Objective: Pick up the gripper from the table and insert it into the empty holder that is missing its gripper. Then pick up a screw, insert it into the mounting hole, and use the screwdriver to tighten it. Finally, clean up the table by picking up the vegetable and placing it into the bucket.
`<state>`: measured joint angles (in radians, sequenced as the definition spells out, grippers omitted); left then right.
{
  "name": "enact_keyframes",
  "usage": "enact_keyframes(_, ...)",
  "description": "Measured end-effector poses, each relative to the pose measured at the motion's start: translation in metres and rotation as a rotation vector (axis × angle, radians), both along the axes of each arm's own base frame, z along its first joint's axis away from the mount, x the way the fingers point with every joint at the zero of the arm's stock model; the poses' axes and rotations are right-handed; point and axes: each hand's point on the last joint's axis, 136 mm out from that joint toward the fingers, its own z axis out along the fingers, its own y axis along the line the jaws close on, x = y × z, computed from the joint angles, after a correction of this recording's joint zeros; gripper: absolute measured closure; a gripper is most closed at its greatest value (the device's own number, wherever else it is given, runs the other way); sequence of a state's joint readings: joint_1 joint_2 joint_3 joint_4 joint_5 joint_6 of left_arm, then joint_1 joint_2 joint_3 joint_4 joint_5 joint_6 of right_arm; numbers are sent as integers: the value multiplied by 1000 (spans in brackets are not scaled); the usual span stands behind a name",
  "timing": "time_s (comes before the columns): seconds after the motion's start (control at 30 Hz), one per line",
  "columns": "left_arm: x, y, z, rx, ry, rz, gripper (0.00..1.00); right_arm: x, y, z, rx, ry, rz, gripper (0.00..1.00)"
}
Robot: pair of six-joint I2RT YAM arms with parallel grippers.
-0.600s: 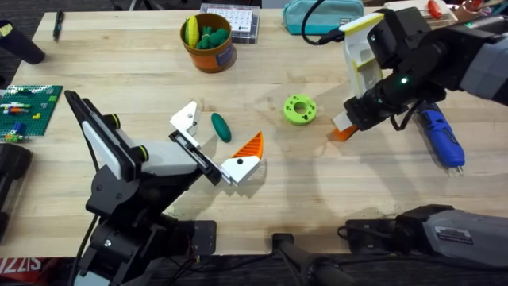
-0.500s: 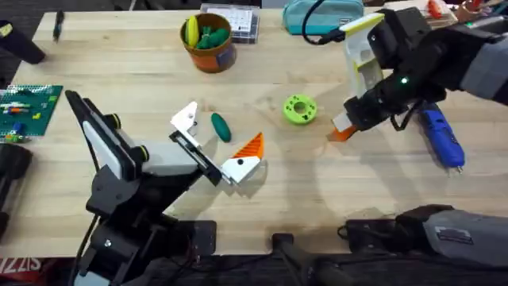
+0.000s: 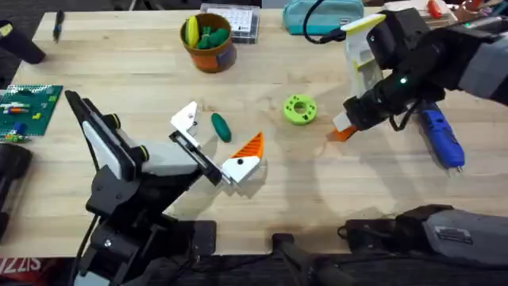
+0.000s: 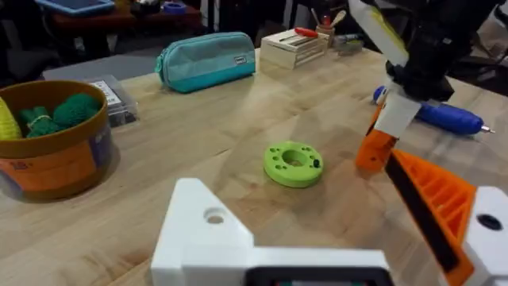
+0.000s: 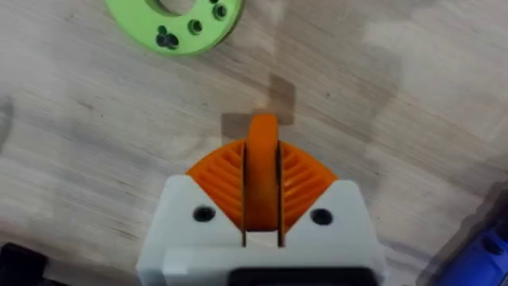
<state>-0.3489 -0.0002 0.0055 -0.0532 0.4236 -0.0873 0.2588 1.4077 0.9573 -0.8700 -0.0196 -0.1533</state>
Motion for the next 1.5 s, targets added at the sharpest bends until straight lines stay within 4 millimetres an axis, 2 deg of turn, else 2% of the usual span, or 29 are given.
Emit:
enact_keyframes(0.03, 0, 0, 0, 0, 0, 0, 12, 0, 0, 0, -1, 0, 0, 817)
enact_keyframes(0.13, 0, 0, 0, 0, 0, 0, 12, 0, 0, 0, 0, -1, -5, 977)
enact_keyframes(0.17, 0, 0, 0, 0, 0, 0, 12, 0, 0, 0, 0, -1, -7, 965)
enact_keyframes(0.2, 0, 0, 0, 0, 0, 0, 12, 0, 0, 0, 0, 1, -11, 889)
enact_keyframes(0.27, 0, 0, 0, 0, 0, 0, 12, -1, -1, 0, -2, 5, -12, 674)
enact_keyframes(0.43, 0, 0, 0, 0, 0, 0, 12, -2, -1, -1, -1, 11, -14, 460)
enact_keyframes(0.53, 0, 0, 0, 0, 0, 1, 12, -2, 0, -1, -1, 11, -15, 387)
enact_keyframes(0.67, 0, 0, 0, 0, 0, 1, 12, -2, -1, -1, -1, 12, -15, 361)
enact_keyframes(0.8, 0, 0, 0, 0, 0, 1, 12, -7, -2, -2, -7, 31, -15, 234)
enact_keyframes(0.97, 0, 0, 0, 0, 0, 1, 14, -22, -6, 0, -24, 96, -15, 186)
enact_keyframes(1.1, 0, 0, 0, 0, 0, 1, 14, -18, -5, 10, -22, 88, -15, 149)
enact_keyframes(1.27, 0, 0, 0, 0, 0, 1, 14, -10, -3, 17, -14, 58, -15, 146)
enact_keyframes(1.5, 0, 0, 0, 0, 0, 1, 15, -16, -4, 17, -22, 85, -15, 194)
